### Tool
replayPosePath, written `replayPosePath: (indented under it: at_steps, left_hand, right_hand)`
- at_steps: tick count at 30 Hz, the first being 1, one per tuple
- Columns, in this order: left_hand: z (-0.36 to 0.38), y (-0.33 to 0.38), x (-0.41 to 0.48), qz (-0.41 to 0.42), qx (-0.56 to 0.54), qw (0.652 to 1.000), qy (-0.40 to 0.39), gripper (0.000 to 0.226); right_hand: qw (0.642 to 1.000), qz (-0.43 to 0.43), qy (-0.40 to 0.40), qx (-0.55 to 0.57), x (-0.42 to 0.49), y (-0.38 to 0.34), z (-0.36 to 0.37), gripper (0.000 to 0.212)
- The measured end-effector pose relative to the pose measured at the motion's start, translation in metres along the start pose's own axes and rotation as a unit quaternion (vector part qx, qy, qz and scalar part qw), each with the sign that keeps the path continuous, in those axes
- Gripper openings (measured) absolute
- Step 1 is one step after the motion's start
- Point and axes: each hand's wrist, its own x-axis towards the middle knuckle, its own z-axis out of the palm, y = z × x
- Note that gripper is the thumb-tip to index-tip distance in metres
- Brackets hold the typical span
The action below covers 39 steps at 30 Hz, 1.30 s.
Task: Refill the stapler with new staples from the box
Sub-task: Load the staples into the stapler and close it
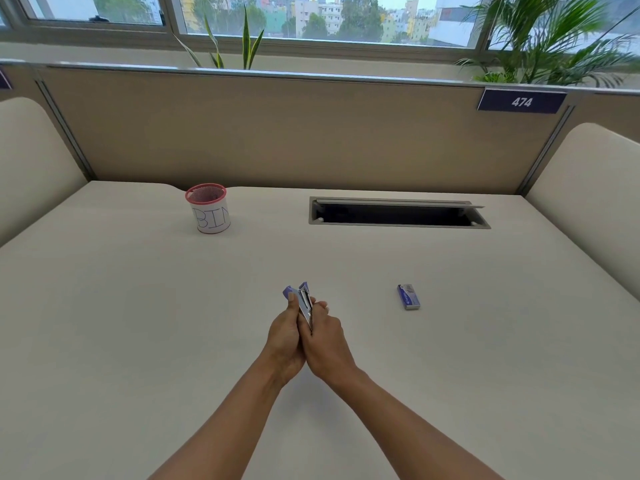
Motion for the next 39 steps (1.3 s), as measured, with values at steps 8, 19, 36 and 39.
replayPosePath:
  at_steps: [8, 19, 36, 39]
  left_hand:
    - [0.0006, -0.0005, 0.0007, 0.002, 0.004, 1.000, 0.013, 0.042]
    - [0.0022, -0.0012, 0.0027, 0.012, 0.017, 0.999, 0.028, 0.044]
    - [0.0032, 0.0008, 0.0014, 0.028, 0.033, 0.999, 0.020, 0.037]
    - [0.0020, -0.0006, 0.0024, 0.026, 0.036, 0.999, 0.024, 0.039]
  right_hand:
    - [1.000, 0.006, 0.000, -0.007, 0.0022, 0.0019, 0.0024, 0.038]
    - [1.000, 0.004, 0.004, -0.003, 0.0021, 0.0012, 0.0029, 0.039]
    - [1.000, 0.011, -0.011, -0.012, 0.0010, -0.0033, 0.0008, 0.039]
    - [1.000, 0.012, -0.013, -0.009, 0.0005, -0.0045, 0.0006, 0.030]
